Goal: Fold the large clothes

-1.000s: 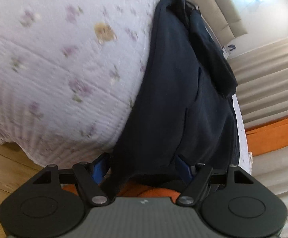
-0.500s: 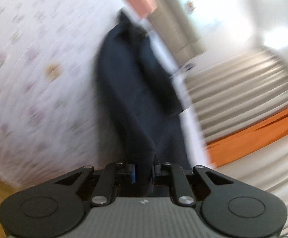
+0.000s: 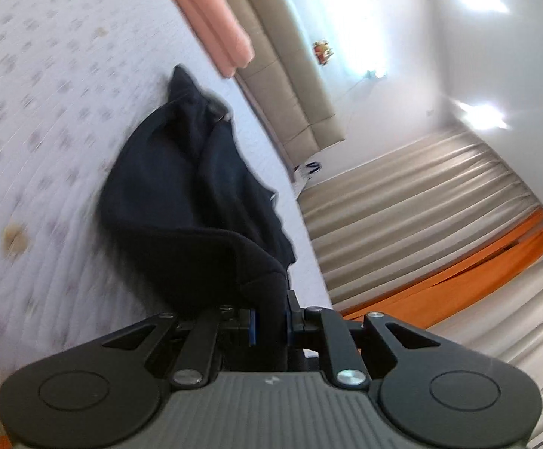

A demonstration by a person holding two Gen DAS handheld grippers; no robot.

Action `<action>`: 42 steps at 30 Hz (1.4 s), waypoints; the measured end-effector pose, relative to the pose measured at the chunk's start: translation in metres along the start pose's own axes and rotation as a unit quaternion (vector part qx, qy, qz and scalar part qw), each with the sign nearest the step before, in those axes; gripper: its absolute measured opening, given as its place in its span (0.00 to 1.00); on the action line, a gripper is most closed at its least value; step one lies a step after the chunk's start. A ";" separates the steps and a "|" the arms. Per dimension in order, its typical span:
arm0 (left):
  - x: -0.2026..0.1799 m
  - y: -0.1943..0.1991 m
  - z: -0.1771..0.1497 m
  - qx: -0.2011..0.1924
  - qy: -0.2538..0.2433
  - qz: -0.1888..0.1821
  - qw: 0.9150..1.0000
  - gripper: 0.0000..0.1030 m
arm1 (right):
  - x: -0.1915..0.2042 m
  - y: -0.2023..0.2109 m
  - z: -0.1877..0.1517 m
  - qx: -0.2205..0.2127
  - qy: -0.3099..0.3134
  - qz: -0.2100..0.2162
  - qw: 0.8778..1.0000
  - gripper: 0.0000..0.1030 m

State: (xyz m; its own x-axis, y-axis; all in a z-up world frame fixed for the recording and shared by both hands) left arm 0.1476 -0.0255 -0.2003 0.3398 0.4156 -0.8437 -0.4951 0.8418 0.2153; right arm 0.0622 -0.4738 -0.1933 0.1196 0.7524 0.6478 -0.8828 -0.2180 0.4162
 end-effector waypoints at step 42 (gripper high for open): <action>0.056 -0.260 0.169 0.082 -0.213 0.238 0.944 0.68 | -0.113 -0.247 0.165 0.028 0.100 -0.294 0.950 0.30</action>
State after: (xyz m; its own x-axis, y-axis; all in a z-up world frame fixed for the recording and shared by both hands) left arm 0.4305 -0.1633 -0.2209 0.4186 0.8314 -0.3654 -0.5546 0.5527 0.6221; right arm 0.3418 -0.6073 -0.2635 0.4913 0.8560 0.1607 -0.6636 0.2484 0.7056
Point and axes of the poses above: each gripper's, at about its wrist camera, not at the fingertips, and y roughly against the way its jaws point, x to its left, z to its top, the point moved 9 cm from there along -y, roughly the way its jaws point, and after that the axes turned 5 degrees about -y, right-handed, at the moved point
